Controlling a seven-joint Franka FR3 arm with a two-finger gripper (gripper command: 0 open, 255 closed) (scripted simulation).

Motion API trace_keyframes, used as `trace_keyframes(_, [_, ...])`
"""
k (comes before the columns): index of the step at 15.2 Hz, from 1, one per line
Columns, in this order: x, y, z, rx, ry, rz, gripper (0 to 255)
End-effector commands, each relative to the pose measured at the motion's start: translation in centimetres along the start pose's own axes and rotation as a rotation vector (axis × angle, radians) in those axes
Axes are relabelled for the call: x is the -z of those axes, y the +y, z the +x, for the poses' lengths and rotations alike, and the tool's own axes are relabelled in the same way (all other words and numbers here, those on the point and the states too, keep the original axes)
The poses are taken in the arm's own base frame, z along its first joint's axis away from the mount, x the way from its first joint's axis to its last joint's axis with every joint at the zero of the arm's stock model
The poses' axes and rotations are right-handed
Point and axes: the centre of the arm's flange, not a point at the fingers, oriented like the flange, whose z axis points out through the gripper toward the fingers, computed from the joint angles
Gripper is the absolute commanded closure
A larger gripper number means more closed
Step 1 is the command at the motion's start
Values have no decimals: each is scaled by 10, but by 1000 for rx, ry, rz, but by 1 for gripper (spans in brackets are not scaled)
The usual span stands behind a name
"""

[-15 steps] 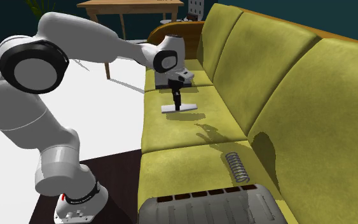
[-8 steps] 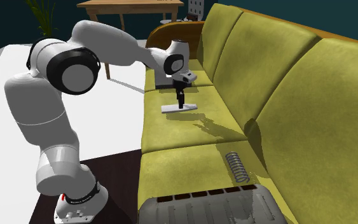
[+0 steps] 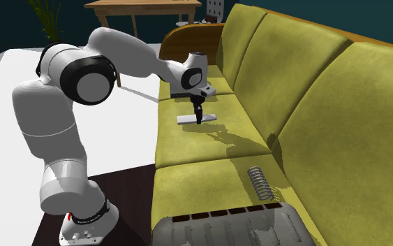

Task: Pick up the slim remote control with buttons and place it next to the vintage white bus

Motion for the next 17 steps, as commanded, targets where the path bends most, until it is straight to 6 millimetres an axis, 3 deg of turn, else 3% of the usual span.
trace_keyframes(1, [-1, 0, 0, 0, 0, 0, 0])
trace_keyframes(5, [-1, 0, 0, 0, 0, 0, 0])
trace_keyframes(6, [-1, 0, 0, 0, 0, 0, 255])
trace_keyframes(15, [-1, 0, 0, 0, 0, 0, 255])
trace_keyframes(17, [9, 0, 0, 0, 0, 0, 255])
